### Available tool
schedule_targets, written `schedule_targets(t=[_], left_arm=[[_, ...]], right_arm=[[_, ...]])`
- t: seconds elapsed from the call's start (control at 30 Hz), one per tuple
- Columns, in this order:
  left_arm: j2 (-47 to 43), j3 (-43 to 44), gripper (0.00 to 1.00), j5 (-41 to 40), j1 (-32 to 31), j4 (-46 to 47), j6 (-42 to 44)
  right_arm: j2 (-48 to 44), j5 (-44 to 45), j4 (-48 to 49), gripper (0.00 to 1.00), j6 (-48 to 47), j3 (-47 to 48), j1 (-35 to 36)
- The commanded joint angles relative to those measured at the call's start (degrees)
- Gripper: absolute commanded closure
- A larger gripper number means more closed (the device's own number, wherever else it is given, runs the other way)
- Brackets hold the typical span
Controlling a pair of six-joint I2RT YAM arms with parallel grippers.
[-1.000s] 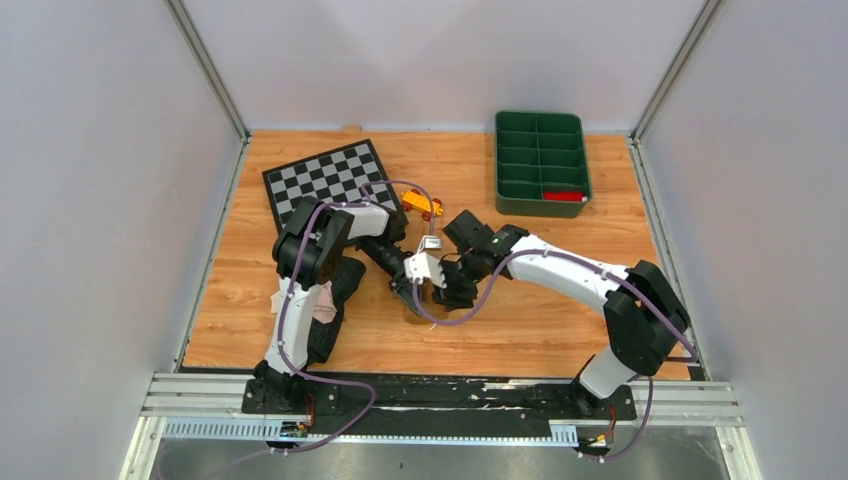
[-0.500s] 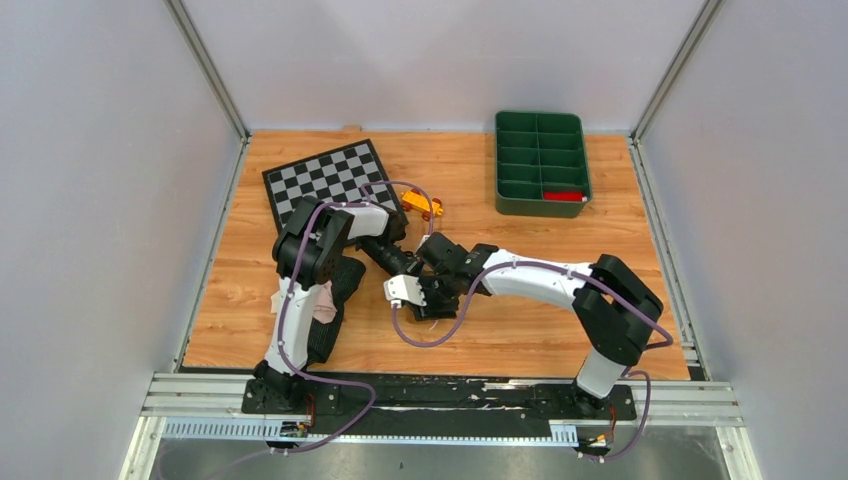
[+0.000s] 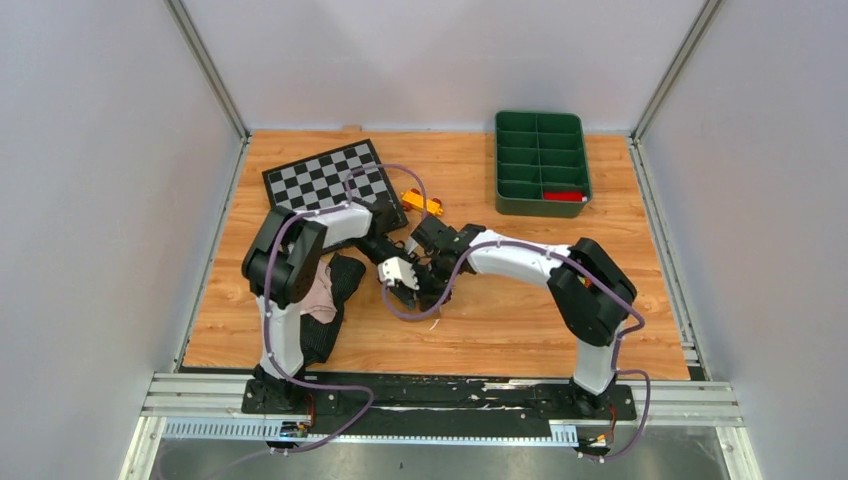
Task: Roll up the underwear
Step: Roll the underwear to the center of the board.
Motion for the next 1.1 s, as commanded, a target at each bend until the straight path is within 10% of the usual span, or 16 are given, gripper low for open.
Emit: schedule_targets(t=[0.0, 0.33, 0.57, 0.77, 1.07], left_arm=[[-10.5, -0.3, 0.65, -11.0, 6.8, 8.2, -3.9], [-43.0, -11.5, 0.60, -23.2, 14.0, 15.4, -2.6], [-65.5, -24.1, 0.42, -40.5, -4.1, 23.3, 15.6], [-59.7, -27.9, 0.36, -44.8, -20.5, 22.2, 25.6], [-43.7, -30.8, 0.45, -44.2, -24.6, 34.1, 24.5]], right_arm=[[9.9, -10.0, -12.0, 1.00, 0.5, 5.7, -4.7], [29.9, -16.5, -24.7, 1.00, 5.9, 22.9, -12.1], [35.6, -16.9, -28.0, 0.99, 8.4, 26.4, -12.2], [39.4, -19.9, -32.2, 0.99, 7.0, 30.8, -13.5], [42.7, -23.8, -35.2, 0.98, 6.9, 33.2, -15.3]])
